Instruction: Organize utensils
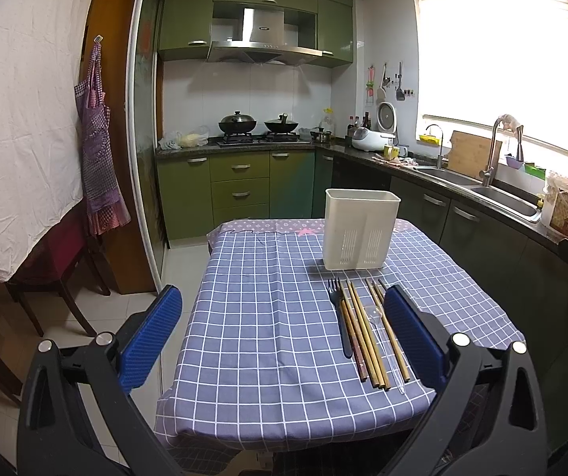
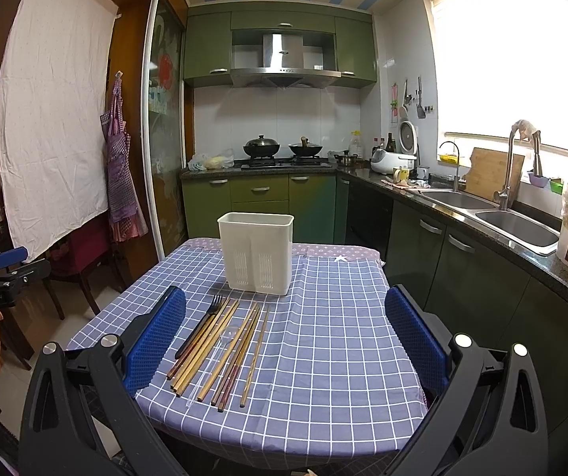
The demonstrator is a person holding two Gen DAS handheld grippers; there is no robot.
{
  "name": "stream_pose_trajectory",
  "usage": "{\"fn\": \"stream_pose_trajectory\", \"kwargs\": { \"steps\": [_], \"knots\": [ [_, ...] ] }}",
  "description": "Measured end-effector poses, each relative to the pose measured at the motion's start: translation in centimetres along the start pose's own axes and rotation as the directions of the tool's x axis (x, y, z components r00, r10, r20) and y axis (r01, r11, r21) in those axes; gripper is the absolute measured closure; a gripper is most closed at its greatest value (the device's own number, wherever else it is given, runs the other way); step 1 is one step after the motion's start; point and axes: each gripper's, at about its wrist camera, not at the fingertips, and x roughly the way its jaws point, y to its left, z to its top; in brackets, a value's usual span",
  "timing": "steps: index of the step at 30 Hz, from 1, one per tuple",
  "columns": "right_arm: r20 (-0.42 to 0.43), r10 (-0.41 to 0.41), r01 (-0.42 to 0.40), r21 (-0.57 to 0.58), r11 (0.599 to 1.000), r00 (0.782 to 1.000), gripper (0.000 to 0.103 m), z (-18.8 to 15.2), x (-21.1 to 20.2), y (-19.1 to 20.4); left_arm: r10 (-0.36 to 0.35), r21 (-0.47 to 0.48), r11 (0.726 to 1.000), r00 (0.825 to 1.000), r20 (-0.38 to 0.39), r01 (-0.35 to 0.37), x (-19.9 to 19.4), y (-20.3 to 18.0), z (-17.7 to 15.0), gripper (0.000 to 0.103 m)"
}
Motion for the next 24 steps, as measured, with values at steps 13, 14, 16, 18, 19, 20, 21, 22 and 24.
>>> {"fn": "stream_pose_trajectory", "kwargs": {
  "steps": [13,14,16,18,19,20,21,22,24],
  "knots": [
    [-0.008,0.002,-0.002,-0.001,1.0,1.0,0.004,-0.76,0.55,0.39,-0.001,0.0,1.0,1.0,-0.005,0.001,-0.16,-0.11,-0.31,0.006],
    [-0.009,0.002,-0.002,0.0,1.0,1.0,0.004,-0.81,0.63,0.38,-0.002,-0.001,1.0,1.0,-0.007,0.002,0.19,-0.08,-0.1,0.006],
    [-0.012,0.002,-0.002,0.0,1.0,1.0,0.004,-0.92,0.72,0.48,-0.003,-0.002,1.0,1.0,-0.01,0.003,0.18,-0.14,-0.3,0.006],
    [-0.015,0.001,-0.001,0.0,1.0,1.0,0.004,-0.9,0.78,0.56,-0.004,-0.002,1.0,1.0,-0.014,0.004,0.39,-0.07,-0.28,0.006],
    [-0.016,0.002,-0.002,0.002,1.0,1.0,0.004,-0.84,0.83,0.53,-0.003,-0.001,1.0,1.0,-0.016,0.003,0.43,-0.09,-0.33,0.006],
    [-0.016,0.002,-0.002,0.001,1.0,1.0,0.004,-0.85,0.85,0.56,-0.003,-0.001,1.0,1.0,-0.016,0.003,0.42,-0.13,-0.43,0.006],
    [-0.017,0.003,-0.003,0.0,1.0,1.0,0.004,-0.9,0.87,0.63,-0.004,-0.001,1.0,1.0,-0.017,0.004,0.47,-0.07,-0.45,0.006],
    [-0.018,0.004,-0.004,0.0,1.0,1.0,0.004,-0.94,0.9,0.55,-0.005,-0.001,1.0,1.0,-0.018,0.005,0.52,-0.06,-0.41,0.006],
    [-0.018,0.004,-0.004,0.0,1.0,1.0,0.004,-0.92,0.94,0.44,-0.004,-0.001,1.0,1.0,-0.019,0.004,0.5,-0.12,-0.42,0.006]
  ]
}}
